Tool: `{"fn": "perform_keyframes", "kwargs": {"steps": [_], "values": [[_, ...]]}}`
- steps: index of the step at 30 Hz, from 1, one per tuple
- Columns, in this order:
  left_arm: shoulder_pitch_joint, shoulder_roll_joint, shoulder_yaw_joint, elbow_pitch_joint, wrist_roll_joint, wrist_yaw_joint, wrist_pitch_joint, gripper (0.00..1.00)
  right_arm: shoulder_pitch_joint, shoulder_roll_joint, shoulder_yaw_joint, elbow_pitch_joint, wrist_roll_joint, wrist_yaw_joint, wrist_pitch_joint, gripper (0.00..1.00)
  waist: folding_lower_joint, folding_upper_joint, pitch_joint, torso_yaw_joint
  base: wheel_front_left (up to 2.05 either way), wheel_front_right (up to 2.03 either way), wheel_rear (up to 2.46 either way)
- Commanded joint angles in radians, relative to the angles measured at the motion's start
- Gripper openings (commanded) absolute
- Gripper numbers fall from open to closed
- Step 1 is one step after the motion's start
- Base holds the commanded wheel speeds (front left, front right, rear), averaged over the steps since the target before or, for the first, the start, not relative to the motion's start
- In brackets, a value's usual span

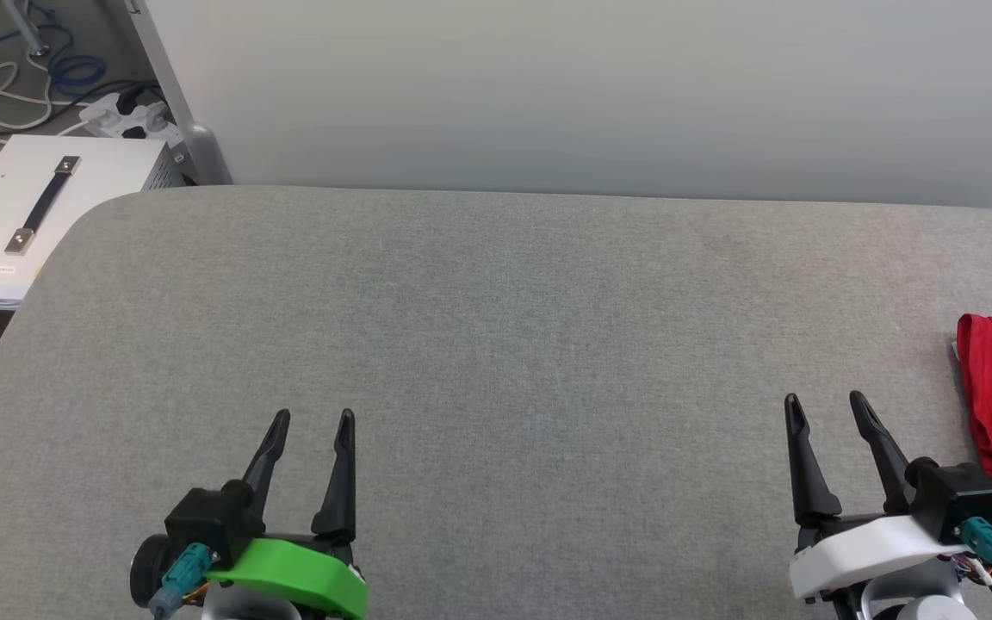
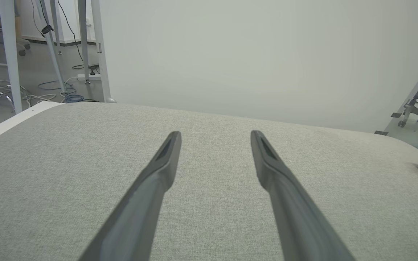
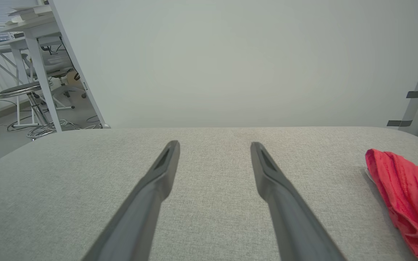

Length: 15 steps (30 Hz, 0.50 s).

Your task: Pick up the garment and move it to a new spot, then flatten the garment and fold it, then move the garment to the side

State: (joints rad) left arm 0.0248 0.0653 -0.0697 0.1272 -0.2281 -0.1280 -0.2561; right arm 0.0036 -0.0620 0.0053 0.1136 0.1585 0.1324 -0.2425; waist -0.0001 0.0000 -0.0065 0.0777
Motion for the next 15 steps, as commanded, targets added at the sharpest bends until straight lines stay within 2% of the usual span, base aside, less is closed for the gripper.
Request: {"fn": "perform_keyframes", "kwargs": {"steps": [1, 15], "values": [[0.008, -0.005, 0.005, 0.003, 0.011, -0.003, -0.006, 1.0, 0.002, 0.006, -0.001, 0.003, -0.003, -0.002, -0.008, 1.0, 0.0001, 0.0, 0.002, -0.002, 0.0, 0.0, 0.0], [0.012, -0.012, 0.03, -0.002, 0.027, -0.003, -0.006, 1.0, -0.012, 0.01, -0.002, 0.021, 0.003, -0.002, -0.013, 1.0, 0.0001, 0.0, -0.008, -0.007, 0.0, 0.0, 0.0]]}}
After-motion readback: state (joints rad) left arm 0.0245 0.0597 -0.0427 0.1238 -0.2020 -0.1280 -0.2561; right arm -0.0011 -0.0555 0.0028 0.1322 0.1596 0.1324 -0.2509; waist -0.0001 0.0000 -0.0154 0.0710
